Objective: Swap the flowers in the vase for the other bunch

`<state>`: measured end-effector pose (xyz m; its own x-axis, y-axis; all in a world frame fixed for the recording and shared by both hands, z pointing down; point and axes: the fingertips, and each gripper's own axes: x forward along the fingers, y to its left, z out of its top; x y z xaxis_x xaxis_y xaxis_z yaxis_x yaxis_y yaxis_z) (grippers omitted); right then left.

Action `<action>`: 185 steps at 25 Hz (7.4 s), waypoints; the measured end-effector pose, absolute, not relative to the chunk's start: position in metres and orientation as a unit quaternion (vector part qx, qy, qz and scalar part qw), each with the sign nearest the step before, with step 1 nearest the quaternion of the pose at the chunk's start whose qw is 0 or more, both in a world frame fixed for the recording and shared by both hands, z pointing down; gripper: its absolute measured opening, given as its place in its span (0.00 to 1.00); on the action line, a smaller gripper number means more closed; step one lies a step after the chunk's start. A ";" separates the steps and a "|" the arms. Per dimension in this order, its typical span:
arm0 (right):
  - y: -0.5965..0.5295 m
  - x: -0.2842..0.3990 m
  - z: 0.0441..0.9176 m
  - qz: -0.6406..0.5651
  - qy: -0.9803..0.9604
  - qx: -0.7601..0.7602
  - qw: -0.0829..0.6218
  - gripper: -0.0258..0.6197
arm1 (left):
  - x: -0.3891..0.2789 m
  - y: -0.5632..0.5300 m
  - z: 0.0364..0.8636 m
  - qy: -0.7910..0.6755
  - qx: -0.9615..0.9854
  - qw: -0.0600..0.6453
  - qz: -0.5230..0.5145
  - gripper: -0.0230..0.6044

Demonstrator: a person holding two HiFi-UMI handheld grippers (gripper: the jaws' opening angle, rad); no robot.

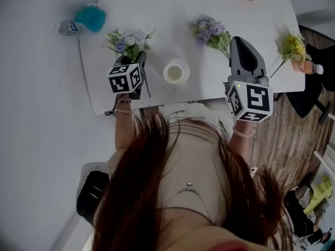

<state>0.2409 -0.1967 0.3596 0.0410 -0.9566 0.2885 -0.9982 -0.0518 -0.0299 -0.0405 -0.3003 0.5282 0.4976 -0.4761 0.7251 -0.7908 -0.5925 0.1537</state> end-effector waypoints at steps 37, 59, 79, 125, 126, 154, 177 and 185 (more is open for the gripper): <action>-0.195 0.196 0.346 0.096 -0.712 0.692 0.077 0.08 | -0.089 -0.273 0.543 -0.408 0.808 0.284 0.317 0.56; -0.142 0.086 0.315 0.069 -0.725 0.682 0.066 0.08 | -0.165 -0.202 0.489 -0.445 0.831 0.241 0.233 0.22; -0.088 0.061 0.300 0.088 -0.778 0.620 0.046 0.08 | -0.159 -0.115 0.432 -0.486 0.831 0.204 0.179 0.08; 0.101 0.096 0.301 0.084 -0.781 0.619 0.012 0.08 | -0.106 0.063 0.345 -0.490 0.854 0.140 0.103 0.04; 0.103 0.098 0.301 0.080 -0.782 0.618 0.008 0.08 | -0.106 0.064 0.344 -0.492 0.854 0.137 0.104 0.04; 0.057 0.169 0.316 0.076 -0.777 0.625 0.009 0.09 | -0.071 -0.014 0.336 -0.509 0.845 0.114 0.116 0.04; -0.068 0.212 0.350 0.118 -0.764 0.631 0.059 0.20 | -0.059 -0.137 0.345 -0.524 0.833 0.135 0.114 0.04; -0.106 0.218 0.377 0.140 -0.756 0.632 0.094 0.23 | -0.071 -0.180 0.357 -0.538 0.822 0.148 0.118 0.04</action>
<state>0.2178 -0.1060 0.3772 -0.1831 -0.9299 0.3189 -0.9825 0.1617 -0.0924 -0.0710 -0.1805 0.3571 0.3939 -0.8490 0.3521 -0.9185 -0.3779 0.1163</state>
